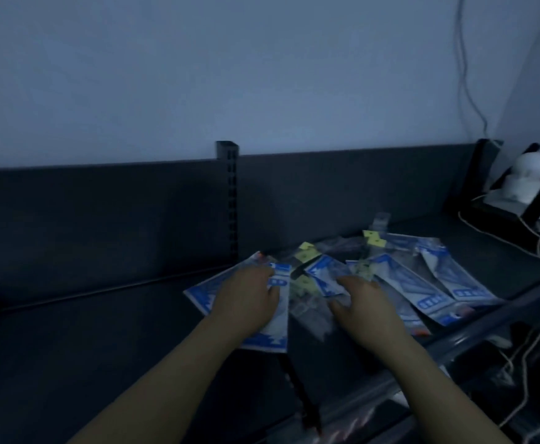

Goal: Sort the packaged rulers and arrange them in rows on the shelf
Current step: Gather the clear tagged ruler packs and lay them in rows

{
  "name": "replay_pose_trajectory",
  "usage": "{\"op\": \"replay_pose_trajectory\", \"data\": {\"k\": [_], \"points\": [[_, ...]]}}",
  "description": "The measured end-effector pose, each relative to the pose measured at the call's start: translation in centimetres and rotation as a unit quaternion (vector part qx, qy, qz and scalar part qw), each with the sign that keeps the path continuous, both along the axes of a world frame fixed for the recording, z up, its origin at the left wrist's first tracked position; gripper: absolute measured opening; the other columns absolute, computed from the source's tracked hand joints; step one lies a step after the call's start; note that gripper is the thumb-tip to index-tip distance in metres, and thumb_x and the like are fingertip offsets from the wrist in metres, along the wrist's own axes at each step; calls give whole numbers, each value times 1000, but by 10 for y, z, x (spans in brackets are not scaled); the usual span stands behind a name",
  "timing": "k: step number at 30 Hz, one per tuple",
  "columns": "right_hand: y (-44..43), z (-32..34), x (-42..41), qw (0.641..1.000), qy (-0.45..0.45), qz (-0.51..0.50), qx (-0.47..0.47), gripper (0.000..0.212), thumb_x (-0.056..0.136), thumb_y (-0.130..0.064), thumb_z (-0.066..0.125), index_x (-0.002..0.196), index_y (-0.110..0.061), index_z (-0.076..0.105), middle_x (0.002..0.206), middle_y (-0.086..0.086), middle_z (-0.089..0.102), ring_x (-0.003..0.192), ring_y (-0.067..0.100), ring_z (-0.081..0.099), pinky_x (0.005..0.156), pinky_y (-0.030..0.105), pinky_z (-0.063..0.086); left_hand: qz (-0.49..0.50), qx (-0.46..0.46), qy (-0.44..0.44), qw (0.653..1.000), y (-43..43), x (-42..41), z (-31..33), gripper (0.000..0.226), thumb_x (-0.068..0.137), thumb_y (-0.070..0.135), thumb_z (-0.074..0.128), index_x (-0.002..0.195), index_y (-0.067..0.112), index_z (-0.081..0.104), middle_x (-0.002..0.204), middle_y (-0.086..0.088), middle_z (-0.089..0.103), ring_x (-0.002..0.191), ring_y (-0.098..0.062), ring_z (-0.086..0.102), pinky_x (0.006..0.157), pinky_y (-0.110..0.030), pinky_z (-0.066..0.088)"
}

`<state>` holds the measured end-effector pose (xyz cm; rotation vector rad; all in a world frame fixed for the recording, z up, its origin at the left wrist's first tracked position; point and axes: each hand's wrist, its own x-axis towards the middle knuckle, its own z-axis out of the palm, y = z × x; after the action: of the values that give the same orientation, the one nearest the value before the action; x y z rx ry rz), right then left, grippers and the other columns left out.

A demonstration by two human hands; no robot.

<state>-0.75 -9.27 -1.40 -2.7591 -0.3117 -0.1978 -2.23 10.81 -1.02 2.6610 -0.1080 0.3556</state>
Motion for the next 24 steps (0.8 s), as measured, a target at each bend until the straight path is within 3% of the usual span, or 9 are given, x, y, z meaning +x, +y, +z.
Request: {"op": "replay_pose_trajectory", "data": {"k": [2,5,8,12,15,20,22,24], "points": [[-25,-8,21,1000,-2,-5,-17,23,90,-30,54,106,-13,60,116,10,63,111,28,55,93,32,35,-9,-17,8,1000,-18,29,-7,30,94,26,50,118,12,62,122,-7,62,112,-23,56,89,-32,47],[-54,-19,50,998,-6,-7,-64,39,94,-35,48,126,-14,55,128,4,56,121,24,48,106,36,30,-2,-5,38,999,-38,68,-15,29,96,23,47,116,8,62,119,-10,62,105,-23,57,88,-31,47],[-72,-24,69,997,-5,-5,-83,32,96,-39,41,116,-18,56,122,2,53,122,24,44,106,39,27,9,45,65,997,-46,102,-20,28,96,25,45,111,7,61,116,-12,62,101,-27,59,87,-35,49],[-93,-33,79,998,16,-2,-66,46,97,-45,38,138,-24,42,151,-1,33,142,19,21,116,39,12,25,126,141,982,-48,134,-24,35,95,34,48,121,12,53,121,-10,57,108,-28,56,89,-37,49],[-107,-37,85,999,17,-10,-35,54,97,-47,40,144,-23,36,156,-1,24,145,15,14,118,37,5,35,171,170,970,-56,152,-20,32,93,28,51,119,9,53,121,-13,52,109,-29,53,89,-39,49],[-114,-40,90,1000,16,-5,-4,58,95,-49,45,145,-23,37,157,-1,23,146,14,13,120,38,3,26,114,206,971,-67,170,-12,27,93,27,52,110,6,50,119,-16,50,102,-28,55,80,-32,48],[-115,-41,91,1000,9,-3,3,57,94,-49,46,145,-23,38,157,-1,24,146,14,14,119,38,4,14,61,168,984,-71,173,-11,19,93,25,53,91,6,48,116,-21,51,94,-27,55,74,-30,46],[-116,-41,93,1000,7,0,21,57,93,-48,48,143,-22,41,155,0,27,145,15,17,119,38,7,-1,5,88,996,-77,176,-5,32,91,24,58,69,12,39,104,-23,51,79,-22,51,69,-29,43]]}}
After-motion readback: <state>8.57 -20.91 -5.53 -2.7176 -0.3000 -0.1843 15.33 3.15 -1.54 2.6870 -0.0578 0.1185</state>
